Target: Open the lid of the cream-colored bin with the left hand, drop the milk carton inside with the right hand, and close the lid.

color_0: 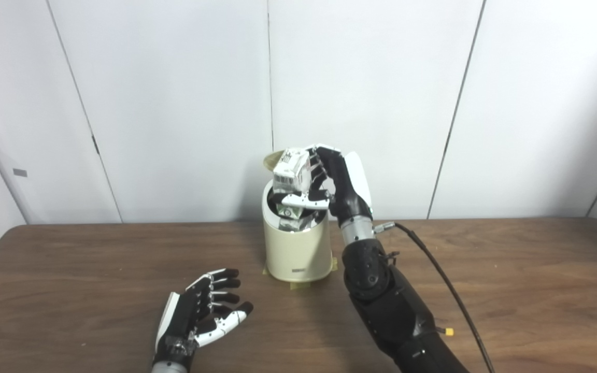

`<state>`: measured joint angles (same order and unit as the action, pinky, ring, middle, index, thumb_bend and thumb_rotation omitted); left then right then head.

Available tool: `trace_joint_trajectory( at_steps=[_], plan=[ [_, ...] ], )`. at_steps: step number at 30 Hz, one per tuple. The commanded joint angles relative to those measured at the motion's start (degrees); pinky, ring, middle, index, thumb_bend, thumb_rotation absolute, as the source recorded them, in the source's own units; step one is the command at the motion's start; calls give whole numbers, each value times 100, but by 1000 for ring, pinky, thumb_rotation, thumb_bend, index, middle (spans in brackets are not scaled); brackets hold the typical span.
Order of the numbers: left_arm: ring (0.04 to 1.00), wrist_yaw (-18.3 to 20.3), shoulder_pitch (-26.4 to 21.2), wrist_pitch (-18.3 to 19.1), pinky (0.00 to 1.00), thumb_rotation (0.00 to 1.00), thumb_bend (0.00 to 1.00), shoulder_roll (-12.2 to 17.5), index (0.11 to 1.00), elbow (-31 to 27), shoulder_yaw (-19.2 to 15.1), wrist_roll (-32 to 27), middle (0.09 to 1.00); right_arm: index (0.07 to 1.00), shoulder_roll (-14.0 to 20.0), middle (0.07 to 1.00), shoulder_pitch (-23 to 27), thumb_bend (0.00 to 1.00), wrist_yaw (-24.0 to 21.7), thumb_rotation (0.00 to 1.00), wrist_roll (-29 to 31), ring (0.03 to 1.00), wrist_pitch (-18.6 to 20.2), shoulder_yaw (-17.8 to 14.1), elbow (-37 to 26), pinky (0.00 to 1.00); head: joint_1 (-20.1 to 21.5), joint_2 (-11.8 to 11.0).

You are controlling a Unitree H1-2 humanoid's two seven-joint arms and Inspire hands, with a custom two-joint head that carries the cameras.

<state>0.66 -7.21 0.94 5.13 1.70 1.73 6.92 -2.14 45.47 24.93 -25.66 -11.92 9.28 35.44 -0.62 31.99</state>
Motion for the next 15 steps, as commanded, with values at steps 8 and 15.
trace_joint_trajectory(
  at_steps=[8, 15],
  plan=[
    [610, 45, -117, -167, 494, 37, 599, 58, 719, -32, 20, -25, 703, 504, 138, 458, 391, 528, 331, 0, -100, 347, -630, -43, 41, 283, 2, 15],
    [618, 47, -93, -79, 501, 46, 599, 36, 726, -100, 34, -28, 706, 506, 112, 454, 384, 528, 412, 0, -54, 347, -841, -56, 252, 286, -24, 14]
  ],
)
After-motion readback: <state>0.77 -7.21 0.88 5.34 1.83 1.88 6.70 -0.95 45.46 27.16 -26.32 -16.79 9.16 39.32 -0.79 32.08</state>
